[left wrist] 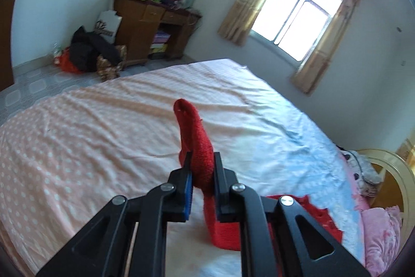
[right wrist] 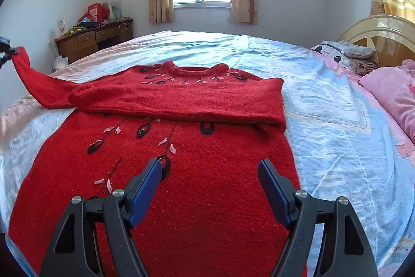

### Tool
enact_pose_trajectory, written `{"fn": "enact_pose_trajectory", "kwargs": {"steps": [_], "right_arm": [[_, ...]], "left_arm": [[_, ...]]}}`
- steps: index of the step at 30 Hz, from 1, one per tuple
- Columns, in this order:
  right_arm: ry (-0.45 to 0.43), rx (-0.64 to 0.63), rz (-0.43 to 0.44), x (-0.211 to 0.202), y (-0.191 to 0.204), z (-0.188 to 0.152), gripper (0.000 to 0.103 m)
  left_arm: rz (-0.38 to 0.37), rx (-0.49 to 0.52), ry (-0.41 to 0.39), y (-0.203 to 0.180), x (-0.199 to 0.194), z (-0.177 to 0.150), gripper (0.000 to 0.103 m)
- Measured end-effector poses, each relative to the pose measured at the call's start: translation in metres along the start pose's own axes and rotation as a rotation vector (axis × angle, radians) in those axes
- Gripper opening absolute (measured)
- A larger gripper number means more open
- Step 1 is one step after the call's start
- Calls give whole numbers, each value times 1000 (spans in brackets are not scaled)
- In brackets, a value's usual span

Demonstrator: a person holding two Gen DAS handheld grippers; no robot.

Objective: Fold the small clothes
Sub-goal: 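Lift the grasped sleeve up off the bedspread with the left gripper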

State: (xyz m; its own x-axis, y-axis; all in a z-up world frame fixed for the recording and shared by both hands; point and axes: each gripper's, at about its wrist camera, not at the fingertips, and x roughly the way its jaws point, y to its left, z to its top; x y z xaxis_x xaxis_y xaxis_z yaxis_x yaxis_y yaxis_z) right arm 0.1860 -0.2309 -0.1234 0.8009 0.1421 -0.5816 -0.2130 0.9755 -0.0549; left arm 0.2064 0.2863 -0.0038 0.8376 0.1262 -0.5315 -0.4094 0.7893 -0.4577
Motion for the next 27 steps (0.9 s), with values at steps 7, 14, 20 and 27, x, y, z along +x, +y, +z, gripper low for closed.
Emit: {"fn": "enact_pose_trajectory", "kwargs": {"steps": [7,14,20,27], "right_arm": [[-18,16,-9,-4,-6,3,77],[-44,60,-22,-9,-17,7,77],[-41,101,-29,-7,-29,8,77],[-45,147,-48,-7,-42,8,77]], "left_arm": [[-110,69,-32,-60,-18,8,13],[-184,88,-20,-105,-14,11,13],[-242,133,-5,-154,-13,3,13],[-317,191,21,-218,-11,-16,13]]}}
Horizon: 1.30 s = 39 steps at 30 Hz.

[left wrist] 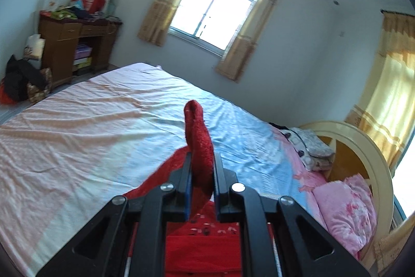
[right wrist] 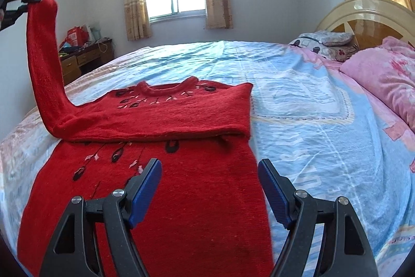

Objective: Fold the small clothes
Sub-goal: 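Lift the grasped sleeve up off the bedspread with the left gripper, then fold the held sleeve across the chest with the left gripper and release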

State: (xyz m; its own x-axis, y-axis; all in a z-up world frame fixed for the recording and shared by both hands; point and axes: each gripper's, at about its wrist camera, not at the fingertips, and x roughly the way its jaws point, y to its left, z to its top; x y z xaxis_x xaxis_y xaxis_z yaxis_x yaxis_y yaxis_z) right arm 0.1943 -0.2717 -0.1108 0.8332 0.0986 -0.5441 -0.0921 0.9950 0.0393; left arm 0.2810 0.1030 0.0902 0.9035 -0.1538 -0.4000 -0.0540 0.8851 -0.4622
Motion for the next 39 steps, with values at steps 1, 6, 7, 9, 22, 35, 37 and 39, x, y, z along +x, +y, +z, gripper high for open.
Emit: {"fn": "enact_pose_trajectory", "kwargs": {"steps": [1,6,7,9,22,35,37,39], "right_arm": [[0,9,-3,0,-2,0,77],[0,71,-26,2,-17,2,77],[2,90,-33,2,-21,3,77],[8,135,-45,5,-31,3,77],[21,407,-118,10,-99,2,77],[45,351,-12,16,-84,0,77],[39,315,28,14,-75,1,77],[44,278,80,14,-64,3,77]], "left_arm": [[-8,5,4,-7,2,-2,13],[-55,63,56,-55,32,-27,13],[-63,71,66,-62,38,-31,13],[-76,102,97,-82,55,-51,13],[32,437,232,-162,138,-211,24],[335,639,70,-54,64,-222,83],[458,622,94,-19,64,-220,83],[510,572,117,10,64,-218,83]]}}
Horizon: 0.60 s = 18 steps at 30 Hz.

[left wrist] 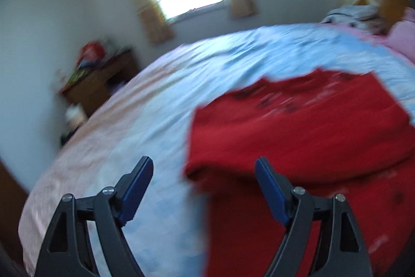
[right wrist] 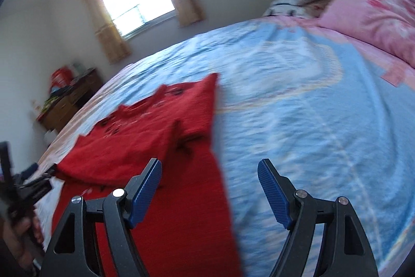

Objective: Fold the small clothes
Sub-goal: 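Fold the held sleeve across the chest with the left gripper and release, then press and smooth the folded sleeves on the sweater body with the right gripper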

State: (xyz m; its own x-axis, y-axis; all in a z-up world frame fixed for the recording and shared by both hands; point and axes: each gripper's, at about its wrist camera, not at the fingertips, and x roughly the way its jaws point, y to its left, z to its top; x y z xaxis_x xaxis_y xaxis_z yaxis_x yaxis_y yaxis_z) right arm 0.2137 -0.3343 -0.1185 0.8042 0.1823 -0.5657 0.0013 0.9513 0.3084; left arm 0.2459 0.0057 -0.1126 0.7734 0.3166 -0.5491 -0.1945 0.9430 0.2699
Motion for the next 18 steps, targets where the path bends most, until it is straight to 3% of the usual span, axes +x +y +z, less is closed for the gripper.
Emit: {"fn": "enact_pose_trajectory", "kwargs": {"steps": [6,8,11,12,13,14,18], "right_arm": [[78,-55,42,19,35,12,77],[163,-131,12,39,54,10,74],[262,-140,-42,67,61,5,60],[240,-151,-63,68,64,6,46],[239,-162,-67,69,65,7,17],[248,-172,-64,70,67,9,10],[177,-192,-93,52,68,20,7]], "left_arm": [[-36,-109,144,25,40,-16,83],[-43,-105,151,20,43,-15,85],[-47,-105,152,18,45,-17,90],[-49,-114,150,19,44,-19,91],[-55,-127,150,20,44,-19,93],[-62,-139,150,22,44,-22,93],[-96,-182,162,34,46,-27,94]]}}
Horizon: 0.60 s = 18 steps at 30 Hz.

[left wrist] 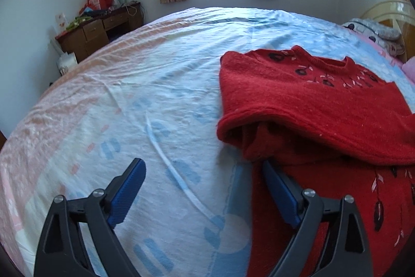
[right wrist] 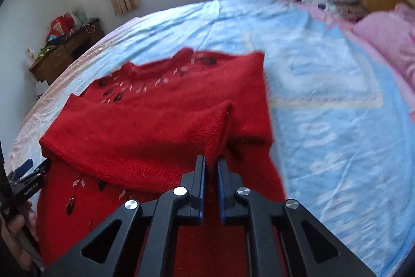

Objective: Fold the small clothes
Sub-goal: 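Press and smooth the folded sleeves on the sweater body with the right gripper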

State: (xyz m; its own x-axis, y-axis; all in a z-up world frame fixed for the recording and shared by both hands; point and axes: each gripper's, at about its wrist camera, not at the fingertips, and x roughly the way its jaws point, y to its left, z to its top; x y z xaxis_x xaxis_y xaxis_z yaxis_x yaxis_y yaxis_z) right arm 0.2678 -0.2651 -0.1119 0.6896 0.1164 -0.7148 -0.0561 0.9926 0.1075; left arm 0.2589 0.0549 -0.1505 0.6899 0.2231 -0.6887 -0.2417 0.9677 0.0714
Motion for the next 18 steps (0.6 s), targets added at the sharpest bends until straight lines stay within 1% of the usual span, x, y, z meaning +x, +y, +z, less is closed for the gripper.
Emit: {"fn": "enact_pose_trajectory", "kwargs": {"steps": [1,4,6,9,11,12,13,14,15,16,17,18], "right_arm": [[-15,-6,-9,-5,-1,1,5],[-90,-31,-76,-21,-5,7,5],[-84,-33,-91,-21,-11,9,5],[-54,-32,-131,-9,-19,6,5],[-7,-40,-115,4,-23,1,5],[3,-41,-118,7,-25,-2,9],[2,-35,-110,8,-27,-6,20],[-4,-30,-107,6,-29,-7,27],[-12,-23,-109,3,-30,-7,43],[-39,-5,-104,-4,-32,-5,50],[-66,9,-99,-9,-31,-3,50],[-90,15,-96,-15,-29,0,50]], "left_arm": [[-6,-6,2,0,0,0,94],[-11,-8,4,0,1,0,94],[-10,-10,5,0,2,0,95],[-11,-20,7,2,2,-1,96],[-16,-24,7,3,-1,-1,96],[-18,-35,1,6,-4,0,96],[-18,-49,-11,8,-8,1,96],[-25,-74,-51,12,-17,4,96],[-32,-83,-87,12,-24,7,96],[-32,-81,-108,11,-28,10,98],[-28,-63,-124,7,-30,16,103],[-31,-31,-118,0,-27,21,103]]}}
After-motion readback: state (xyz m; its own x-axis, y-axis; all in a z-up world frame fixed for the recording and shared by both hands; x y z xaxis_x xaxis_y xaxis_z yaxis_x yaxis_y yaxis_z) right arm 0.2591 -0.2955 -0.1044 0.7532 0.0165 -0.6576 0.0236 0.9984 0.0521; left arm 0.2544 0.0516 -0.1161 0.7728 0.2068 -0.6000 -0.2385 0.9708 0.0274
